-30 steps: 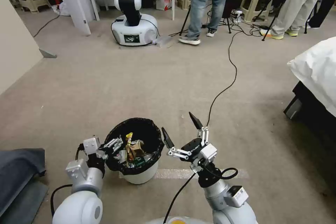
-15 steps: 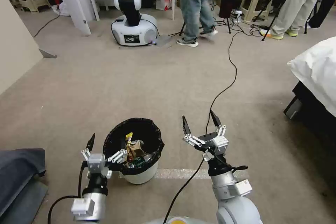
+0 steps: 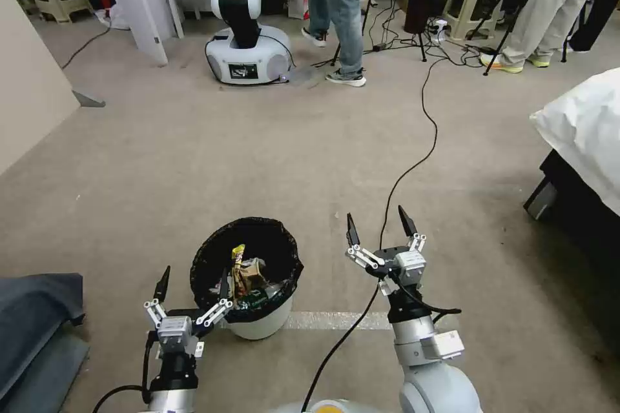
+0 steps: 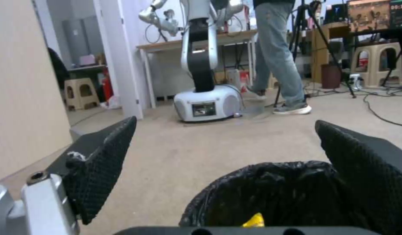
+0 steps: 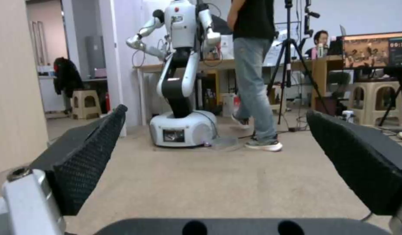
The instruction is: Pick up the trash bin, then pick up the garbage from the floor and place it into the trash bin.
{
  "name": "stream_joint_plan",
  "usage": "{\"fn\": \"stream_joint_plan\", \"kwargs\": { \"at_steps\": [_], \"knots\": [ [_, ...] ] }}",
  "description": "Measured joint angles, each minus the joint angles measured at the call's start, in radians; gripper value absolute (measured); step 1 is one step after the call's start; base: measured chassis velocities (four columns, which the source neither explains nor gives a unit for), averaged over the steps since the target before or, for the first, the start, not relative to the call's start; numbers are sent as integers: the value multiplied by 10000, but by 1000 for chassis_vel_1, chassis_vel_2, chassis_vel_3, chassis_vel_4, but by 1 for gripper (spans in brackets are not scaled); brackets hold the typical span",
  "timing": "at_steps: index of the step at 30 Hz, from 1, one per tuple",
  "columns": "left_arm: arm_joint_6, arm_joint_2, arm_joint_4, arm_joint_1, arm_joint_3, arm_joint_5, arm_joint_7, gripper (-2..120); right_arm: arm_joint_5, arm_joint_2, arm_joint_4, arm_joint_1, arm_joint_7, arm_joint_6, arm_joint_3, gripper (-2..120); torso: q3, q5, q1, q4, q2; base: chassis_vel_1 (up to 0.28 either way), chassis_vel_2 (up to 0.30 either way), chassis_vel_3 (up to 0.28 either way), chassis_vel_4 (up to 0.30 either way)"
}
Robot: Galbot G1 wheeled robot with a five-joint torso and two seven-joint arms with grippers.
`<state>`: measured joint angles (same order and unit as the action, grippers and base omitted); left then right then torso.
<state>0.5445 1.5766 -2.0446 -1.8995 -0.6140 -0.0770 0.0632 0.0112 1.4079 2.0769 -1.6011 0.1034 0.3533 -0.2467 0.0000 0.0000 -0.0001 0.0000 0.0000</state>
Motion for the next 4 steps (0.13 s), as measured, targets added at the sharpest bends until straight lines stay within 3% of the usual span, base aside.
{"fn": "stream_joint_plan", "kwargs": {
  "at_steps": [4],
  "knots": [
    [-13, 1, 0, 11, -4, -5, 24, 100, -6, 1, 9, 0, 3, -3, -4, 100, 0, 0, 0, 0, 0, 0, 0, 0, 0]
  ]
}}
